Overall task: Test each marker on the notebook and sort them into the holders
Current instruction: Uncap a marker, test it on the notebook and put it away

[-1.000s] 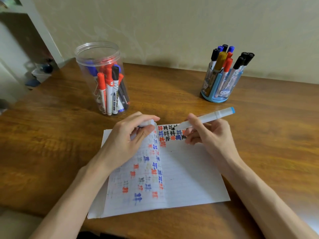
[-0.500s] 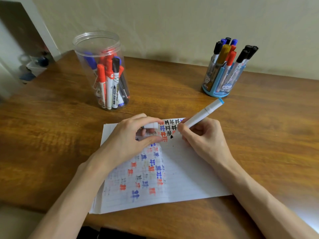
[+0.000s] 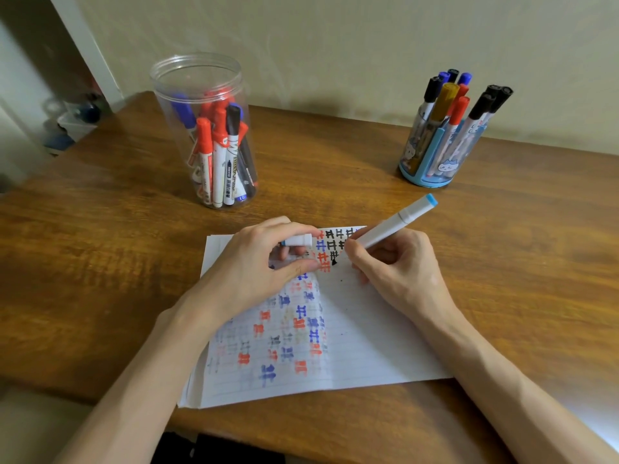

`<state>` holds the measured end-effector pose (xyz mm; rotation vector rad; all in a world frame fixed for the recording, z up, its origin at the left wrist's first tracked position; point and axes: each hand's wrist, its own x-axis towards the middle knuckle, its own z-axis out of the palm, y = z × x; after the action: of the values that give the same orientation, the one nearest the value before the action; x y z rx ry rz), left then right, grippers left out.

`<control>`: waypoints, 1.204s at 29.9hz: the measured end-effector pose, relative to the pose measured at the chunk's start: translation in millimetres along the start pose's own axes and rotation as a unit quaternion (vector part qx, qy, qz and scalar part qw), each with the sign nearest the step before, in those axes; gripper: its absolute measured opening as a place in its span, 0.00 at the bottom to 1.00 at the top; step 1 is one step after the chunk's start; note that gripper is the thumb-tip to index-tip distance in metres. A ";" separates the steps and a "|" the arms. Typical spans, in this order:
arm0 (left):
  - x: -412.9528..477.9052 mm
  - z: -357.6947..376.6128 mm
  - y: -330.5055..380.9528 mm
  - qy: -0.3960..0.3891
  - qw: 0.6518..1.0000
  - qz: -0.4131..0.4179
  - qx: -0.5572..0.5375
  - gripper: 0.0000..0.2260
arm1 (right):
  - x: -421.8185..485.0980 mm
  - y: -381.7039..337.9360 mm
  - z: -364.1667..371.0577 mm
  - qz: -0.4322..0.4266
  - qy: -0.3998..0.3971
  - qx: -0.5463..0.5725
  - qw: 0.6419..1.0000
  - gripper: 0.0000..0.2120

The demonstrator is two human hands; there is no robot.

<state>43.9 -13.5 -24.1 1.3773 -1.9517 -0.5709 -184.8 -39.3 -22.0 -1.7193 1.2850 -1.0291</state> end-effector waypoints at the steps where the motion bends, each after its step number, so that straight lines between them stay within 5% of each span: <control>1: 0.1 0.0 0.0 0.000 1.000 0.001 0.000 0.23 | -0.3 -0.2 0.1 -0.001 0.001 -0.009 1.000 0.05; 8: -0.5 -1.0 2.9 -0.001 1.000 0.006 -0.004 0.23 | 3.1 1.0 0.2 0.019 0.034 -0.058 0.998 0.10; 17: -1.5 -1.5 4.7 0.006 1.000 0.004 0.000 0.22 | 3.0 2.3 -2.5 0.014 0.027 0.010 0.999 0.02; 30: -1.4 -0.9 3.4 0.009 1.000 0.013 -0.001 0.23 | 4.1 3.8 -1.3 0.031 0.025 -0.023 0.999 0.06; 36: -1.4 -0.7 1.4 0.000 1.000 0.005 -0.009 0.23 | 1.7 -3.4 -10.3 0.043 0.013 0.096 0.994 0.02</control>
<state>43.9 -11.7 -23.0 1.3550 -1.9489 -0.5829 -192.6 -41.2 -14.5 -1.4974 1.2239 -1.0915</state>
